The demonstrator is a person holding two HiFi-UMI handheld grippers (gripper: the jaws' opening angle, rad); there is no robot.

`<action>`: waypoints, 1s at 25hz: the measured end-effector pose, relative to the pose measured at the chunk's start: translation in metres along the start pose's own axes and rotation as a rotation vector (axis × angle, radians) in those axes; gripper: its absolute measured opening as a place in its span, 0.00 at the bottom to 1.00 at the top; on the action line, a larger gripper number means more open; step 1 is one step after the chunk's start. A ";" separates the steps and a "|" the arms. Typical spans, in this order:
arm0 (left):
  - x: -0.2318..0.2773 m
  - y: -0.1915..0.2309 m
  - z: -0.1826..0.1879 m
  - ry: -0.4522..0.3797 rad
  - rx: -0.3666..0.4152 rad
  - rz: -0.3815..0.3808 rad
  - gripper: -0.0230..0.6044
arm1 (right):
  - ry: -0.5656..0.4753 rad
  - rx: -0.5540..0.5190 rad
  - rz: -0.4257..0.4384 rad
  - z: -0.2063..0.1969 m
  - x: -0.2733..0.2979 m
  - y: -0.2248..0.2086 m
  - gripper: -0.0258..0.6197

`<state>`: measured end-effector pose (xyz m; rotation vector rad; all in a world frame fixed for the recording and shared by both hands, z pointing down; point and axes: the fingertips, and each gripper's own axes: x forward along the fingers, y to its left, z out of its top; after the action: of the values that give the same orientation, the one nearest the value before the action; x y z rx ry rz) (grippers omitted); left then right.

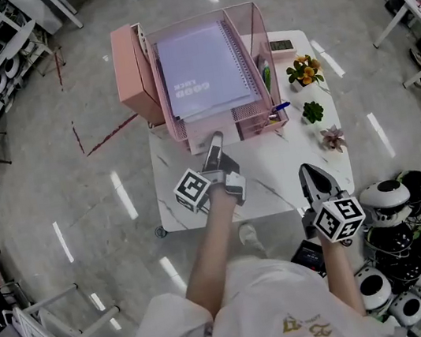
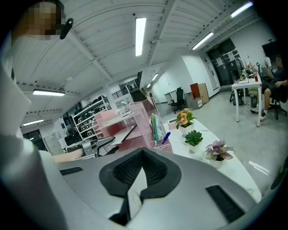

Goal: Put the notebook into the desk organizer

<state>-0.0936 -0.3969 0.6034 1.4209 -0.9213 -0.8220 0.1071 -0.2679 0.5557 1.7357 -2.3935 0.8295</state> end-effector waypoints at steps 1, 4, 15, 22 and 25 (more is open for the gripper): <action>-0.002 -0.002 -0.002 0.005 0.018 -0.003 0.37 | -0.005 -0.001 0.002 0.002 -0.001 0.000 0.06; -0.013 -0.005 -0.010 0.017 0.090 0.014 0.44 | -0.015 -0.005 0.013 0.004 -0.005 0.002 0.06; -0.082 -0.046 -0.058 0.046 0.584 0.102 0.20 | -0.076 -0.116 0.151 0.034 -0.029 0.022 0.06; -0.116 -0.099 -0.084 0.012 0.901 0.123 0.07 | -0.096 -0.164 0.266 0.053 -0.055 0.040 0.06; -0.130 -0.110 -0.095 0.005 0.913 0.114 0.07 | -0.096 -0.168 0.290 0.054 -0.065 0.043 0.06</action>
<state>-0.0582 -0.2390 0.4943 2.1064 -1.4535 -0.2900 0.1053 -0.2272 0.4693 1.4206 -2.7320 0.5605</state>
